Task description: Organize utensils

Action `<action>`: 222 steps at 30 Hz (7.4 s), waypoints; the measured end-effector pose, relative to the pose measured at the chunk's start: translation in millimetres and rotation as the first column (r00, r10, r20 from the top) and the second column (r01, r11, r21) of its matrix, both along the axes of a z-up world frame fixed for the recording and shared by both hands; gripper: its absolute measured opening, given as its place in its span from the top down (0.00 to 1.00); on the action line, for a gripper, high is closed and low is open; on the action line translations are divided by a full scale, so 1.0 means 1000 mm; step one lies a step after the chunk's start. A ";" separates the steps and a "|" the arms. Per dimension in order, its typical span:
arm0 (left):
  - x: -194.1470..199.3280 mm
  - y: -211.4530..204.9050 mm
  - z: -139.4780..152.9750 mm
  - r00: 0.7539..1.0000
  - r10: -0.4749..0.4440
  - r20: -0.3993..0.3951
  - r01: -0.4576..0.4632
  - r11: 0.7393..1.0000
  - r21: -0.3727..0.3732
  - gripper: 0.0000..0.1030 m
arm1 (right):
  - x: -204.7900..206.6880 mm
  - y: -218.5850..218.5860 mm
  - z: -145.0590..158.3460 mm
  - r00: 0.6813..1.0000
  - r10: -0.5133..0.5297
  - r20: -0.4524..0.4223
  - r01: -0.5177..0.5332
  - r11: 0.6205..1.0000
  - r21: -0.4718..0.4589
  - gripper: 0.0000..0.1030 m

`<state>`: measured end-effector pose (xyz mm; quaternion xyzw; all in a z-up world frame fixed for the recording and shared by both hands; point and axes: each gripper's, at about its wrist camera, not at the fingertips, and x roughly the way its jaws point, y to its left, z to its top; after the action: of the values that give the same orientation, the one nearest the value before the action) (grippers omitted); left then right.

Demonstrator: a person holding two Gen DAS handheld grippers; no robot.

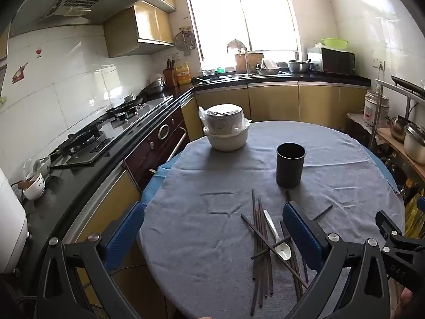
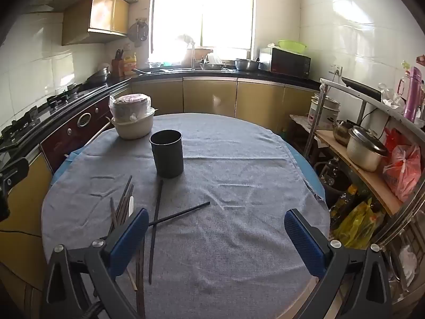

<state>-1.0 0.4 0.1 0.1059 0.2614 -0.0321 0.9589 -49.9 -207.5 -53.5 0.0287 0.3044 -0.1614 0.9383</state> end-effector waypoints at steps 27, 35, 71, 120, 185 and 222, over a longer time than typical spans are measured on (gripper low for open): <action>0.005 0.017 -0.013 0.998 0.028 -0.049 -0.029 0.999 -0.032 0.00 | 0.005 0.008 -0.005 1.000 -0.003 -0.018 0.003 0.999 0.037 0.00; 0.005 0.017 -0.015 0.998 0.026 -0.054 -0.028 0.999 -0.031 0.00 | 0.006 0.007 -0.009 1.000 -0.002 -0.024 0.003 0.999 0.050 0.00; 0.004 0.022 -0.020 0.997 0.020 -0.073 -0.023 0.999 -0.033 0.00 | 0.007 0.010 -0.012 0.999 0.015 -0.036 -0.012 0.997 0.070 0.00; 0.184 0.030 -0.139 0.750 -0.122 -0.650 -0.095 0.953 -0.288 0.22 | 0.181 -0.080 -0.148 0.894 0.031 -0.448 0.298 0.705 0.644 0.59; 0.183 0.024 -0.074 0.783 -0.406 -0.472 0.091 0.825 -0.558 0.95 | 0.176 -0.075 -0.092 0.988 0.026 -0.154 0.074 0.793 0.605 0.94; 0.260 -0.058 0.087 0.918 -0.379 -0.119 0.283 0.833 -0.476 0.95 | 0.235 -0.090 0.080 0.949 -0.072 0.308 -0.077 0.891 0.446 0.94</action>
<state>259.0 -57.5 87.0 -0.0785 0.3232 -0.2688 0.9039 185.1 -297.5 26.7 0.2715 0.1793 -0.0781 0.9424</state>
